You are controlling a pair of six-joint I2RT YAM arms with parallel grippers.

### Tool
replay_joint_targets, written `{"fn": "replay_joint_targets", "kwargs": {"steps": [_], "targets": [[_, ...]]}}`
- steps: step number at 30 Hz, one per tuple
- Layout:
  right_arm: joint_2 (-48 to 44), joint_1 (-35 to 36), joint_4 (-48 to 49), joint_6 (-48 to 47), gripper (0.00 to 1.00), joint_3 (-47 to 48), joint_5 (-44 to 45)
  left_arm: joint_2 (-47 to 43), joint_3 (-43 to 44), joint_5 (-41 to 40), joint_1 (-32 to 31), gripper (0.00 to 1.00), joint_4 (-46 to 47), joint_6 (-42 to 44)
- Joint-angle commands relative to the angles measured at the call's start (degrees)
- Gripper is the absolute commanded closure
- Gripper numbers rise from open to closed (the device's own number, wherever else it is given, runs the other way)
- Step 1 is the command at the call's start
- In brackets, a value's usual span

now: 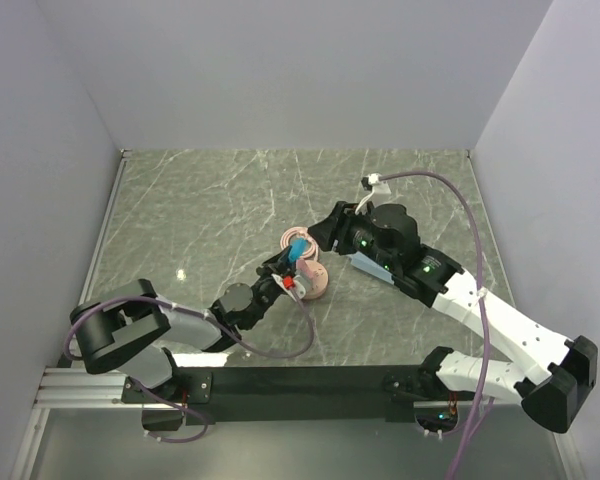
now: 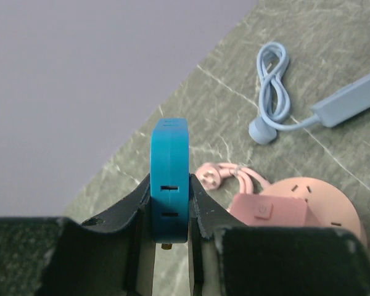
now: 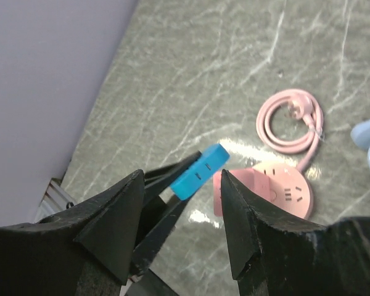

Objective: Insert the plug

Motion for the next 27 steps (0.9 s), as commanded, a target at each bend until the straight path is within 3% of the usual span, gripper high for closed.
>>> {"fn": "replay_joint_targets", "kwargs": {"steps": [1,13,27], "targets": [[0.35,0.0,-3.33,1.64,0.4,3.24,0.75,-2.54,2.11,4.16,-0.37,0.99,25.54,7.8],[4.65,-2.29,1.67,6.3,0.4,0.87,-8.21,-1.93,4.92,4.78,-0.63,0.99,26.16,12.74],[7.46,-2.46,5.54,8.93,0.42,-2.64,-10.15,0.26,5.19,2.76,-1.42,0.99,31.85,17.04]]}}
